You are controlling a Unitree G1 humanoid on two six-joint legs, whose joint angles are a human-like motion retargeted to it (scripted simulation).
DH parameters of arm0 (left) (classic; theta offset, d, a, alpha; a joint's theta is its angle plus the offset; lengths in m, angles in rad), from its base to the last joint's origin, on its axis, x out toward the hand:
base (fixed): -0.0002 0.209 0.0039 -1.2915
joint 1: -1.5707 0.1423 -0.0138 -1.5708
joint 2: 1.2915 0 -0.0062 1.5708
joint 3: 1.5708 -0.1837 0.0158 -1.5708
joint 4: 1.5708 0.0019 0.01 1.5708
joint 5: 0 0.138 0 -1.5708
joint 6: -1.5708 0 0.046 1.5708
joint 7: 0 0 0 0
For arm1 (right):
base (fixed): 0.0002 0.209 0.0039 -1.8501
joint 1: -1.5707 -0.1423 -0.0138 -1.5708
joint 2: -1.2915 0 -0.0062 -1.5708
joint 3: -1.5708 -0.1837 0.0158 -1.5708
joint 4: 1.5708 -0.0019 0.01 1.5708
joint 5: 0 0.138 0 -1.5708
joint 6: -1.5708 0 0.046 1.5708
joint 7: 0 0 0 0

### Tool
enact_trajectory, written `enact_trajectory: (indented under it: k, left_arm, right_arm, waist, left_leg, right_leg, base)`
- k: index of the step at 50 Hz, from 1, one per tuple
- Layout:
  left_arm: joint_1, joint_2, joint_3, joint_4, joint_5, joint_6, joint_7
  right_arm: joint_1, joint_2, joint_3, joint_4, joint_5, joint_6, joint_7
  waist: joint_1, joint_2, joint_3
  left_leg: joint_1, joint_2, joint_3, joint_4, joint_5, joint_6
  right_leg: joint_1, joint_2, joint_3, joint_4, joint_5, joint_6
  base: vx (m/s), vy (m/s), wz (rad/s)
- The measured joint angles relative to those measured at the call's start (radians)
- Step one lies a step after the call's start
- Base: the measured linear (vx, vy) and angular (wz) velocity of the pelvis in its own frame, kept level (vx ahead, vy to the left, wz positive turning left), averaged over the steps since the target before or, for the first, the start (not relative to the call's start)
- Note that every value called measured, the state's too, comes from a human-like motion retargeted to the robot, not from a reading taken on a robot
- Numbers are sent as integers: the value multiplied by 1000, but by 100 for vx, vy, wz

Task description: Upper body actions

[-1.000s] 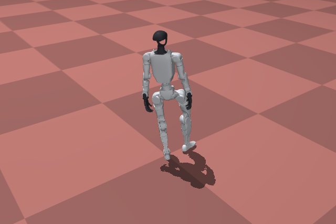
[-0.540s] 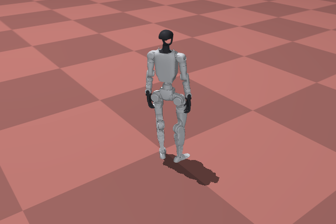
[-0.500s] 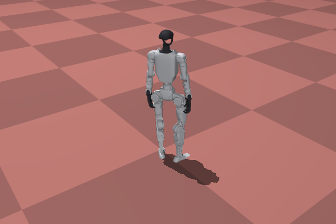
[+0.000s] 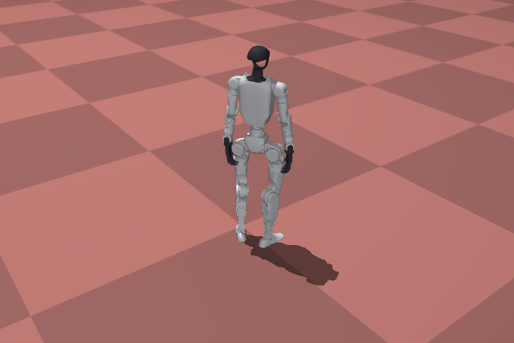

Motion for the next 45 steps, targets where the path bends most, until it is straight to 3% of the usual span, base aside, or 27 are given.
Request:
enact_trajectory:
  k: [15, 35, 45]
  left_arm:
    - [-10, 18, 4, 19, 6, 3, -34]
    - [-16, 18, -1, 17, 5, -1, -32]
    - [-11, 15, -6, 20, 10, -2, -29]
  right_arm:
    - [-3, 49, 84, -51, -71, -26, 63]
    - [14, 13, 33, 46, -45, -13, -25]
    - [8, 25, 47, 26, -48, -10, 1]
  waist:
    - [-8, 4, -12]
    - [-8, -9, -10]
    - [-22, -6, -7]
  left_leg:
    - [-4, -11, -20, 1, -2, 7]
    - [0, -31, -33, -3, -5, 16]
    - [3, -34, -37, -7, -7, 19]
  right_leg:
    - [8, -12, -18, 9, -14, 1]
    - [21, -24, -40, 4, -16, 8]
    - [15, -23, -47, 0, -6, 9]
  base:
    - [0, 0, 1]
    - [0, 0, 0]
    - [0, 0, 0]
